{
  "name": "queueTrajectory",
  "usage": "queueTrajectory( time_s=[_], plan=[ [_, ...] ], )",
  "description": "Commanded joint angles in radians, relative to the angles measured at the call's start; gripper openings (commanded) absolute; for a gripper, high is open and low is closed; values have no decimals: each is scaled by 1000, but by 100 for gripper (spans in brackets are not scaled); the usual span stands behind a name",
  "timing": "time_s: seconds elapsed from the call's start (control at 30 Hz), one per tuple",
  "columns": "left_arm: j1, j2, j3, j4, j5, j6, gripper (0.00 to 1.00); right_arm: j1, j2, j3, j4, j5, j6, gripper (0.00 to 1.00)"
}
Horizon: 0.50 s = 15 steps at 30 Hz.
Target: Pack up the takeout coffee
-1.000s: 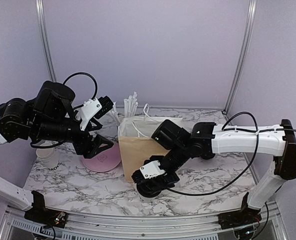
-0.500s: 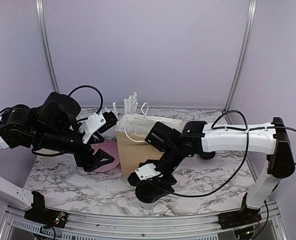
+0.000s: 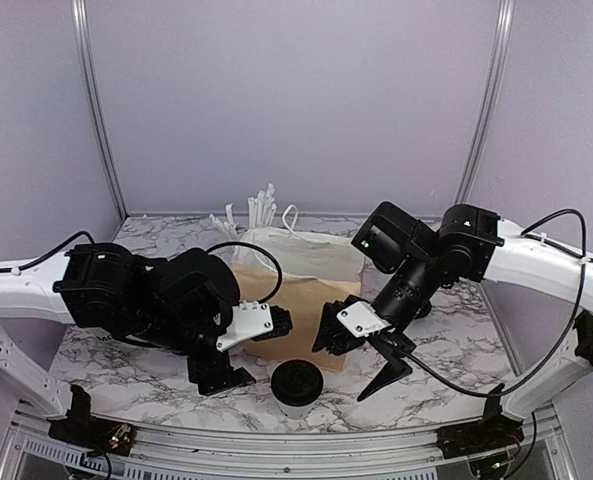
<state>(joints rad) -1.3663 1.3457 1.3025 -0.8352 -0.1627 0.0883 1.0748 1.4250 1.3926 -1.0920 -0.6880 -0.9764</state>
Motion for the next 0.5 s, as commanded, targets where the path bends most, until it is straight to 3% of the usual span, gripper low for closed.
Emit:
queueTrajectory(
  time_s=[0.0,0.1,0.33,0.47],
  plan=[
    [-4,99,46,23,21,112,86,-59,-44,-16,-183,14,-25,99],
    [-3,150,59,54,53,147,89,-102,-99,-73,-238,-20,-30,99],
    [-1,282,132,66,128,188,93,-304,-277,-164,-191,-105,-51,99],
    [1,334,168,64,108,173,94,-339,-303,-210,-157,-113,-39,99]
  ],
)
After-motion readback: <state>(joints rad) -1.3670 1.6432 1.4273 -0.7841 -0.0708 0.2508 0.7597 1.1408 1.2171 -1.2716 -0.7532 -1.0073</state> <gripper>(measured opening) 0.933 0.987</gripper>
